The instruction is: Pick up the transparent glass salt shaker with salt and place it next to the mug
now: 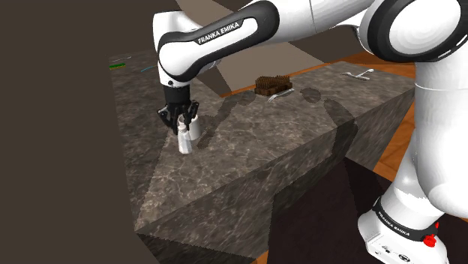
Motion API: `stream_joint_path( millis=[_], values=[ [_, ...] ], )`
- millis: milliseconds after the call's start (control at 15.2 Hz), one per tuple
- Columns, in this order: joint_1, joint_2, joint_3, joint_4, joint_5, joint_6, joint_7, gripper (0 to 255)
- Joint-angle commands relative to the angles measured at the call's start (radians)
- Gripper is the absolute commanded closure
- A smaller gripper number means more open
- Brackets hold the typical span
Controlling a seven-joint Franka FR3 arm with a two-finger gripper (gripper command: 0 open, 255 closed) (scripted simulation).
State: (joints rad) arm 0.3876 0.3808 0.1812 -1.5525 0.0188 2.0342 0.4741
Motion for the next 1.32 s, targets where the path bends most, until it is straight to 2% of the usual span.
stream_joint_path(
  millis=[0,726,1254],
  values=[
    [-0.001,0.006,-0.001,-0.02,0.0,0.026,-0.003,255],
    [0.0,0.053,-0.005,-0.104,-0.006,0.157,-0.007,255],
    [0.0,0.053,-0.005,-0.104,-0.006,0.157,-0.007,255]
  ],
)
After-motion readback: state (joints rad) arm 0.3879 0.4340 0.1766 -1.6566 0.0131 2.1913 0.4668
